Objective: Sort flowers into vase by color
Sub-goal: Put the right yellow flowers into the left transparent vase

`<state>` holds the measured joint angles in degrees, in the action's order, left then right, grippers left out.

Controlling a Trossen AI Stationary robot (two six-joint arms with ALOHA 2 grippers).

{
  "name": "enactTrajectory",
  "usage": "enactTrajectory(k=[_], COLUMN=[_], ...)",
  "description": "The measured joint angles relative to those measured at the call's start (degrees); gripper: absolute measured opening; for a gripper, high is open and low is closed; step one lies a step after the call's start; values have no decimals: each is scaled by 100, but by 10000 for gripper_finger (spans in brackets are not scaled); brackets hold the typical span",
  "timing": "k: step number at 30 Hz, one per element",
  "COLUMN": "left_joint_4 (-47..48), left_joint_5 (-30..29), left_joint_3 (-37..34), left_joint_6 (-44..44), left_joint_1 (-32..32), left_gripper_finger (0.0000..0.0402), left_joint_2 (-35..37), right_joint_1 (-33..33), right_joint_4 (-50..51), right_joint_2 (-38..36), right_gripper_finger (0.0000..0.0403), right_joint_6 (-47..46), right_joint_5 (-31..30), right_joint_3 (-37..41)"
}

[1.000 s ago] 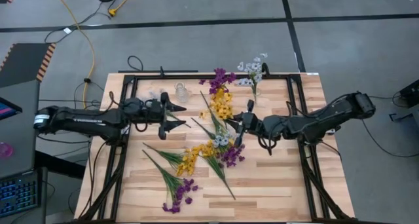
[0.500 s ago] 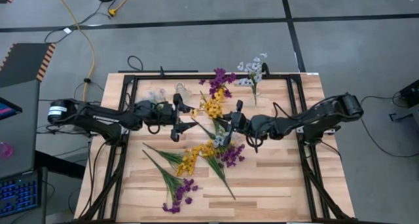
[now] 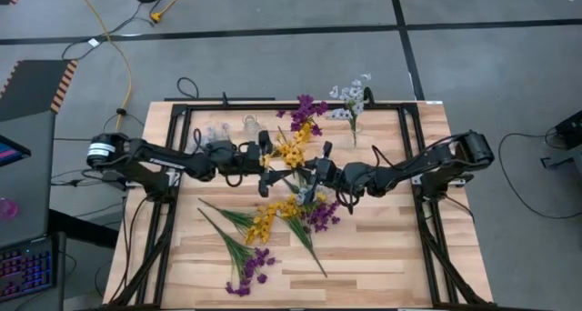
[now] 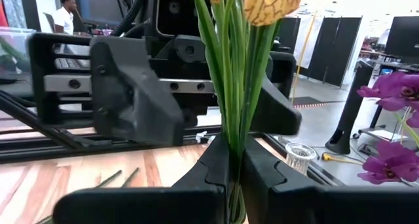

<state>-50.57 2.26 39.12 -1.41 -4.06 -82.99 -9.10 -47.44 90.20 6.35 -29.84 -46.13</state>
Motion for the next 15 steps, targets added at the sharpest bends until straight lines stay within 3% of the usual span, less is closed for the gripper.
enactTrajectory(k=[11, 15], left_joint_4=[29, 157], left_joint_5=[-287, -314], left_joint_3=[288, 288], left_joint_6=[31, 77], left_joint_1=[35, 35], left_gripper_finger=[238, 213], left_joint_2=[-141, -141], right_joint_1=[0, 2], right_joint_4=[22, 27], right_joint_2=[8, 8], right_gripper_finger=[46, 46], right_joint_6=[15, 15], right_joint_5=[-12, -17], right_joint_3=[0, 0])
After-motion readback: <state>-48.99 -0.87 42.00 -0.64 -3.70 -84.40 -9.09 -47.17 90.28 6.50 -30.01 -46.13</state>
